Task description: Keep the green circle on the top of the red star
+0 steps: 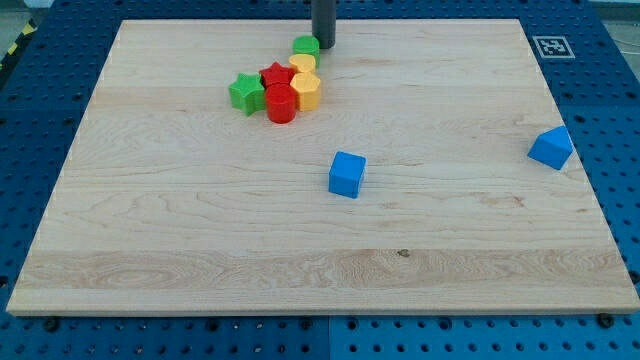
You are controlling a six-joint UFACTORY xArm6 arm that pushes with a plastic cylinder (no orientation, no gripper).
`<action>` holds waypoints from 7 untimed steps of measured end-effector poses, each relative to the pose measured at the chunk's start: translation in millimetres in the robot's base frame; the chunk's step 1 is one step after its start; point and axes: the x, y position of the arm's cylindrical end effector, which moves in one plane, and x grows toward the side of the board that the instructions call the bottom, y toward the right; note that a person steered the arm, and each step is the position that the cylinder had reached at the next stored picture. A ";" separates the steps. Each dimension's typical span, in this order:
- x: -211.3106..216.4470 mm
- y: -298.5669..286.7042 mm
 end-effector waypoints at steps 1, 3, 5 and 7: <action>4.7 20.8; 13.6 9.5; 14.7 -1.6; 25.2 -21.8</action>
